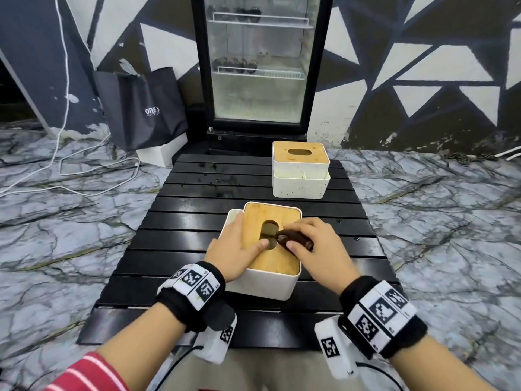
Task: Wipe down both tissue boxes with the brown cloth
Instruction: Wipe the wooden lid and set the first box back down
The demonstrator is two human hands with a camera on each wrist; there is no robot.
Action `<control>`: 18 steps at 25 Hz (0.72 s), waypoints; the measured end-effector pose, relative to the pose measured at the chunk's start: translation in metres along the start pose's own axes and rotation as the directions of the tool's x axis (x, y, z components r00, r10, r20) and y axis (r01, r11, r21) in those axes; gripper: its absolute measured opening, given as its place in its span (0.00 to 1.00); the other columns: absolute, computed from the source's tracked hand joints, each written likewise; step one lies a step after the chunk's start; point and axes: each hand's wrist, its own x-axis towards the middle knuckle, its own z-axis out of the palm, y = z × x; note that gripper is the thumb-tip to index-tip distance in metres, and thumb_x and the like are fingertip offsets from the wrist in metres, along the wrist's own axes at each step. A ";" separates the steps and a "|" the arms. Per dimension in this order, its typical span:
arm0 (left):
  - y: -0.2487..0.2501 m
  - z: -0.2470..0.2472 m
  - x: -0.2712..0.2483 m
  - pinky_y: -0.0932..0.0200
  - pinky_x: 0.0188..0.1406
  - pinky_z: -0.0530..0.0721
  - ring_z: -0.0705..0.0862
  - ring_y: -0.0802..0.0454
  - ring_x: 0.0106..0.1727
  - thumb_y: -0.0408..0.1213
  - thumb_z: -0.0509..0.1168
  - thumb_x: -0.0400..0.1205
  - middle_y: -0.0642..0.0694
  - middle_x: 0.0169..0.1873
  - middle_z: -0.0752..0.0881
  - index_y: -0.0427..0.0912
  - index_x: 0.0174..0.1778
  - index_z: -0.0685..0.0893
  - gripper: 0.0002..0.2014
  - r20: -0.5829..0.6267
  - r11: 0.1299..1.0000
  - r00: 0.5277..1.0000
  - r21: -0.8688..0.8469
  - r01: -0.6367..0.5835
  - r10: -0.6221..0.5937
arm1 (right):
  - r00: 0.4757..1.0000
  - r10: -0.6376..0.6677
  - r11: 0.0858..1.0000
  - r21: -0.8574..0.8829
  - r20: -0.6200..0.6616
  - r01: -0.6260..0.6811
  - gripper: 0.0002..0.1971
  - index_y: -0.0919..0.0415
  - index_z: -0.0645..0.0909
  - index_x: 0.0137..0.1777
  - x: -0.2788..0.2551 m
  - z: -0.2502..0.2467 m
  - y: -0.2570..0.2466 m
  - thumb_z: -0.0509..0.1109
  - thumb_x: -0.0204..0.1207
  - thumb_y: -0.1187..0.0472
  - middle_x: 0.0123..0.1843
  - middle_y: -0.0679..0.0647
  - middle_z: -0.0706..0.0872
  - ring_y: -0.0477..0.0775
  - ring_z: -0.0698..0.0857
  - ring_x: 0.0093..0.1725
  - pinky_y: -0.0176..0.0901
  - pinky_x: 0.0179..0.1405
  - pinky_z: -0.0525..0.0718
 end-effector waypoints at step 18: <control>-0.011 -0.002 0.012 0.42 0.72 0.70 0.72 0.49 0.73 0.62 0.60 0.74 0.53 0.77 0.67 0.59 0.82 0.46 0.43 0.078 0.995 0.992 -0.010 0.097 -0.096 | 0.996 -0.088 0.996 0.016 0.001 0.088 0.15 0.52 0.79 0.63 0.048 0.019 0.033 0.65 0.77 0.62 0.64 0.49 0.78 0.51 0.72 0.65 0.43 0.67 0.69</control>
